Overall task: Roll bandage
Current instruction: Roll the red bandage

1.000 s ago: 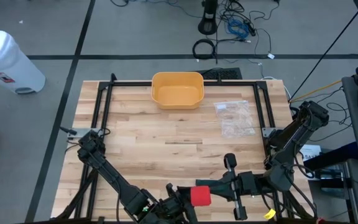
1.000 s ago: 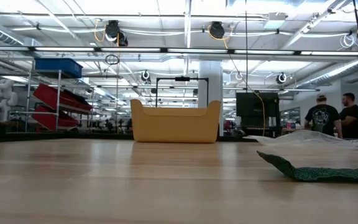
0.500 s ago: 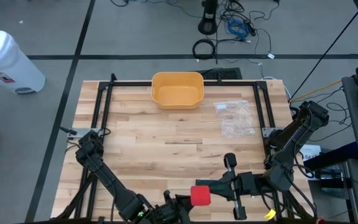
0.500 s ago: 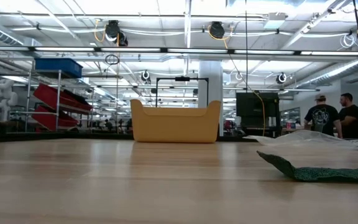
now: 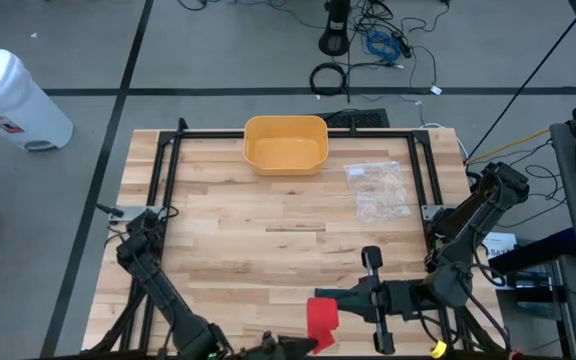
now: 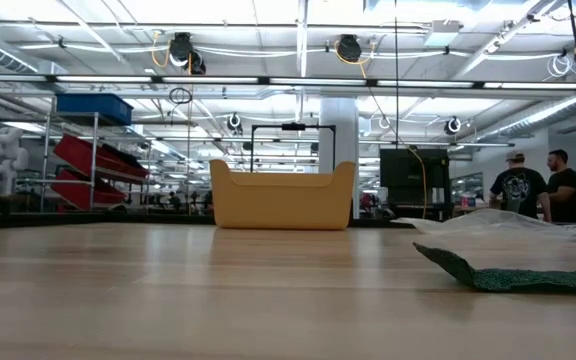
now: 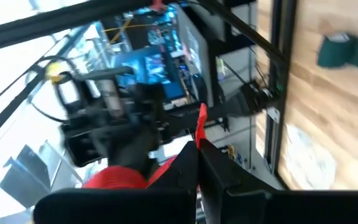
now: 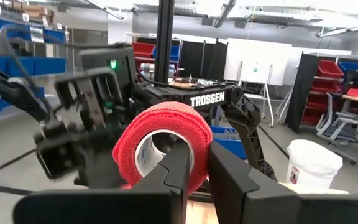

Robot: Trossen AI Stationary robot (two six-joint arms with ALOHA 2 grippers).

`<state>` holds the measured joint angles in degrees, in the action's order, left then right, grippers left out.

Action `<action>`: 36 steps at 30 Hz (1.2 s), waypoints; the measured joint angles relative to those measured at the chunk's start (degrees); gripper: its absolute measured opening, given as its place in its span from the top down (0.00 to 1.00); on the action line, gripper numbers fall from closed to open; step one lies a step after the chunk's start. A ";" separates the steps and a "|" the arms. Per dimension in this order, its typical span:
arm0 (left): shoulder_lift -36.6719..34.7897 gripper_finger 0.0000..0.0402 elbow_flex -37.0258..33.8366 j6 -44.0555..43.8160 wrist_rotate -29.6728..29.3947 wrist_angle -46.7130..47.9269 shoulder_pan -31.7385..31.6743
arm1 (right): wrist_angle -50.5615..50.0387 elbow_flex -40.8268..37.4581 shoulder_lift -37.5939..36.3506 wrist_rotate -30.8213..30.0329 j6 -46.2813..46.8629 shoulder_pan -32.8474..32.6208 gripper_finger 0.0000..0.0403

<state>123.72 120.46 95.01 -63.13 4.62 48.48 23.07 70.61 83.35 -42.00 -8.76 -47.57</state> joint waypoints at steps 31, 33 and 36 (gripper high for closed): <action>0.00 0.98 0.02 -6.45 -0.52 -17.43 0.74 | -5.03 0.00 0.31 0.04 -1.96 2.23 0.90; 0.00 0.98 0.02 -7.62 -1.87 -18.13 0.51 | -5.14 0.00 0.31 -0.06 -1.61 2.23 0.90; 0.00 0.98 0.02 -8.16 -2.23 -20.40 0.25 | -6.19 0.00 0.28 -0.04 -1.15 2.25 0.90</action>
<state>123.72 120.49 86.85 -65.37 -15.78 48.73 16.87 70.61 83.64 -42.04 -9.91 -45.32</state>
